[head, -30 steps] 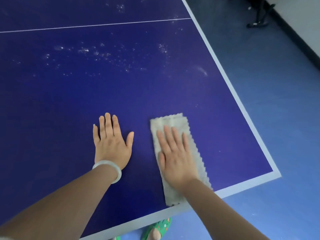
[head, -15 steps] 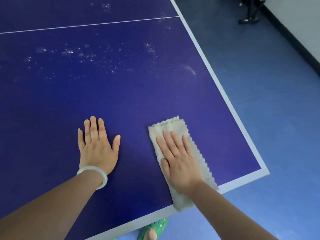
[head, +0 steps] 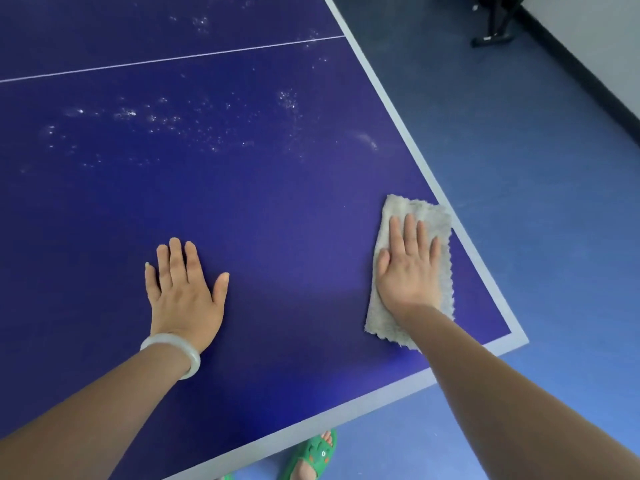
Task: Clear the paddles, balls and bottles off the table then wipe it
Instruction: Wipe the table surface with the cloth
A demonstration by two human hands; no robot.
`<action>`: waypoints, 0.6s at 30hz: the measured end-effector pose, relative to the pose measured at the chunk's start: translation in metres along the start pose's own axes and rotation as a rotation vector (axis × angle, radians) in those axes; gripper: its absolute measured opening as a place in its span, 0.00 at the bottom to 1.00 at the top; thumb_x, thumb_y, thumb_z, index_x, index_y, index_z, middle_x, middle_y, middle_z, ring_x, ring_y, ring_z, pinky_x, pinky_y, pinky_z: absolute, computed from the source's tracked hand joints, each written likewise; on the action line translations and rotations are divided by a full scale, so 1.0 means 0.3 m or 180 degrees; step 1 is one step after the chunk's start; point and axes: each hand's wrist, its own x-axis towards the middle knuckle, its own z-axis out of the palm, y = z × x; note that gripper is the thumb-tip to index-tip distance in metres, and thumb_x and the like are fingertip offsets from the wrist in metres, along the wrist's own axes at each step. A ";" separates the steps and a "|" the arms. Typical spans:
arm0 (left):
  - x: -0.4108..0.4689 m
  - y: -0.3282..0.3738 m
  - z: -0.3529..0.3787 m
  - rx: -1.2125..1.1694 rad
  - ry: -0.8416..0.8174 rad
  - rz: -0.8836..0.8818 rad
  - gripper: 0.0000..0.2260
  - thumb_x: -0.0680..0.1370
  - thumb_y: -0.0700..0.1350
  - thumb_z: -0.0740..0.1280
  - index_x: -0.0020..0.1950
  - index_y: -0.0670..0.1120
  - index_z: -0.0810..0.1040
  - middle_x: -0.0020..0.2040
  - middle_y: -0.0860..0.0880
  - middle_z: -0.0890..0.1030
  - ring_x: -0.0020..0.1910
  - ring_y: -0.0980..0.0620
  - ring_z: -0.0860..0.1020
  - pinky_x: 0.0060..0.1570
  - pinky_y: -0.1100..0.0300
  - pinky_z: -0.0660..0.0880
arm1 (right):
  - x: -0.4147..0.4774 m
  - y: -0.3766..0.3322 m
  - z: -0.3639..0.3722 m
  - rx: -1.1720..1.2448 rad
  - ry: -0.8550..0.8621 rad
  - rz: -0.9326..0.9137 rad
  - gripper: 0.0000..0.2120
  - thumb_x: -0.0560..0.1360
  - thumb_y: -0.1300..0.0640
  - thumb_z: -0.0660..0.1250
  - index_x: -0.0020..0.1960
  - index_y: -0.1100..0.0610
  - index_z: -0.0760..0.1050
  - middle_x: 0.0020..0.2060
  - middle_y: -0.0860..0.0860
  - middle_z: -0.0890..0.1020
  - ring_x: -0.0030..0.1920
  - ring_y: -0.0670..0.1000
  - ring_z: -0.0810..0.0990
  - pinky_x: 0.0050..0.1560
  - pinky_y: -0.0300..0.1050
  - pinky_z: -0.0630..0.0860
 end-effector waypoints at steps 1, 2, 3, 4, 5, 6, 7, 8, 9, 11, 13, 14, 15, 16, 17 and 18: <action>-0.001 0.016 -0.003 -0.0095 -0.0010 0.0052 0.34 0.80 0.59 0.44 0.80 0.40 0.52 0.80 0.39 0.51 0.79 0.39 0.47 0.77 0.41 0.46 | 0.002 0.004 0.000 -0.0005 -0.0012 0.0003 0.33 0.77 0.45 0.35 0.81 0.51 0.43 0.80 0.51 0.45 0.80 0.54 0.42 0.78 0.57 0.39; -0.003 0.044 -0.001 -0.0151 -0.0002 0.0147 0.33 0.80 0.58 0.45 0.80 0.41 0.53 0.80 0.38 0.53 0.79 0.37 0.48 0.77 0.41 0.47 | 0.005 0.007 0.001 0.0001 -0.0026 -0.0002 0.33 0.77 0.45 0.34 0.81 0.51 0.43 0.80 0.51 0.45 0.80 0.54 0.42 0.78 0.57 0.39; -0.003 0.083 0.004 -0.0144 0.0015 0.0251 0.32 0.80 0.58 0.46 0.80 0.41 0.55 0.79 0.37 0.54 0.79 0.36 0.50 0.77 0.40 0.49 | 0.007 0.007 0.002 0.0009 -0.0036 -0.0012 0.33 0.77 0.45 0.34 0.81 0.51 0.43 0.80 0.51 0.45 0.80 0.54 0.41 0.78 0.57 0.39; 0.000 0.125 0.012 -0.0095 0.0035 0.0309 0.31 0.80 0.58 0.46 0.80 0.42 0.55 0.79 0.37 0.55 0.78 0.35 0.51 0.77 0.40 0.49 | 0.008 0.003 0.003 0.0030 -0.0041 -0.0017 0.33 0.77 0.45 0.34 0.81 0.50 0.43 0.81 0.51 0.45 0.80 0.53 0.41 0.78 0.57 0.38; 0.007 0.173 0.018 -0.0047 0.0042 0.0279 0.31 0.80 0.58 0.46 0.80 0.43 0.55 0.79 0.36 0.54 0.78 0.35 0.50 0.76 0.39 0.49 | 0.008 0.002 0.002 0.0062 -0.0038 -0.0017 0.33 0.77 0.45 0.34 0.81 0.50 0.43 0.81 0.50 0.45 0.80 0.53 0.41 0.78 0.57 0.38; 0.015 0.214 0.023 -0.0012 0.0006 0.0158 0.32 0.80 0.59 0.44 0.81 0.45 0.53 0.79 0.36 0.53 0.78 0.34 0.49 0.76 0.38 0.47 | 0.005 0.001 -0.002 0.0098 -0.0042 -0.0046 0.33 0.77 0.45 0.35 0.81 0.50 0.43 0.81 0.50 0.45 0.80 0.53 0.41 0.78 0.56 0.38; 0.022 0.250 0.024 0.0032 -0.0072 -0.0002 0.32 0.80 0.61 0.42 0.81 0.46 0.50 0.80 0.36 0.50 0.78 0.34 0.47 0.76 0.38 0.45 | -0.005 0.005 -0.009 0.0122 -0.0061 -0.0127 0.32 0.78 0.45 0.35 0.81 0.49 0.43 0.80 0.49 0.44 0.80 0.52 0.40 0.78 0.56 0.37; 0.027 0.273 0.027 0.0078 -0.0127 -0.0146 0.33 0.79 0.61 0.39 0.81 0.47 0.47 0.80 0.37 0.47 0.78 0.35 0.45 0.76 0.37 0.44 | -0.028 0.015 -0.014 0.0116 -0.0088 -0.0284 0.31 0.79 0.45 0.35 0.81 0.49 0.42 0.80 0.48 0.43 0.80 0.52 0.39 0.78 0.56 0.38; 0.030 0.280 0.030 0.0111 -0.0136 -0.0236 0.33 0.79 0.62 0.37 0.81 0.48 0.45 0.80 0.38 0.46 0.78 0.35 0.44 0.76 0.37 0.43 | -0.062 0.031 -0.016 0.0081 -0.0124 -0.0498 0.30 0.80 0.45 0.36 0.81 0.48 0.42 0.80 0.47 0.42 0.79 0.51 0.37 0.78 0.56 0.38; 0.030 0.282 0.037 0.0108 -0.0133 -0.0242 0.32 0.79 0.62 0.38 0.81 0.48 0.45 0.80 0.39 0.46 0.78 0.36 0.43 0.76 0.37 0.43 | -0.128 0.114 -0.024 -0.0002 -0.0230 -0.0899 0.28 0.82 0.45 0.37 0.81 0.47 0.42 0.80 0.46 0.42 0.79 0.49 0.37 0.79 0.56 0.39; 0.022 0.269 0.036 0.0065 -0.0044 -0.0263 0.32 0.80 0.61 0.40 0.81 0.48 0.47 0.80 0.38 0.48 0.78 0.35 0.44 0.76 0.37 0.43 | -0.162 0.237 -0.033 -0.0045 -0.0266 -0.1043 0.27 0.83 0.46 0.41 0.81 0.46 0.45 0.80 0.45 0.46 0.80 0.49 0.40 0.78 0.58 0.42; 0.020 0.268 0.035 0.0054 -0.0032 -0.0271 0.31 0.80 0.61 0.42 0.81 0.47 0.48 0.80 0.38 0.49 0.78 0.35 0.45 0.76 0.37 0.44 | -0.160 0.303 -0.041 -0.0065 -0.0273 -0.0943 0.27 0.82 0.47 0.43 0.81 0.46 0.46 0.80 0.45 0.48 0.80 0.49 0.42 0.78 0.59 0.43; 0.021 0.273 0.035 0.0040 -0.0041 -0.0259 0.31 0.81 0.61 0.43 0.81 0.47 0.49 0.80 0.37 0.50 0.78 0.35 0.45 0.75 0.36 0.44 | -0.144 0.363 -0.054 -0.0124 -0.0285 -0.0750 0.27 0.82 0.47 0.43 0.81 0.45 0.46 0.80 0.44 0.48 0.80 0.50 0.44 0.78 0.61 0.44; 0.023 0.277 0.035 0.0029 -0.0042 -0.0247 0.31 0.81 0.61 0.44 0.81 0.47 0.50 0.79 0.37 0.51 0.78 0.34 0.46 0.75 0.36 0.45 | -0.116 0.402 -0.067 -0.0193 -0.0289 -0.0532 0.28 0.81 0.46 0.42 0.81 0.43 0.45 0.80 0.44 0.48 0.80 0.50 0.45 0.77 0.62 0.44; 0.024 0.282 0.034 0.0024 -0.0033 -0.0249 0.31 0.81 0.60 0.44 0.81 0.46 0.51 0.79 0.36 0.51 0.78 0.34 0.46 0.75 0.36 0.45 | -0.079 0.419 -0.076 -0.0244 -0.0306 -0.0330 0.28 0.81 0.46 0.41 0.80 0.42 0.43 0.80 0.43 0.46 0.80 0.50 0.45 0.77 0.62 0.44; 0.026 0.285 0.035 0.0018 -0.0034 -0.0255 0.31 0.81 0.60 0.44 0.81 0.46 0.51 0.79 0.36 0.51 0.78 0.34 0.46 0.75 0.36 0.45 | -0.037 0.409 -0.079 -0.0235 -0.0333 -0.0146 0.28 0.81 0.47 0.41 0.80 0.42 0.42 0.80 0.43 0.45 0.80 0.50 0.45 0.77 0.63 0.43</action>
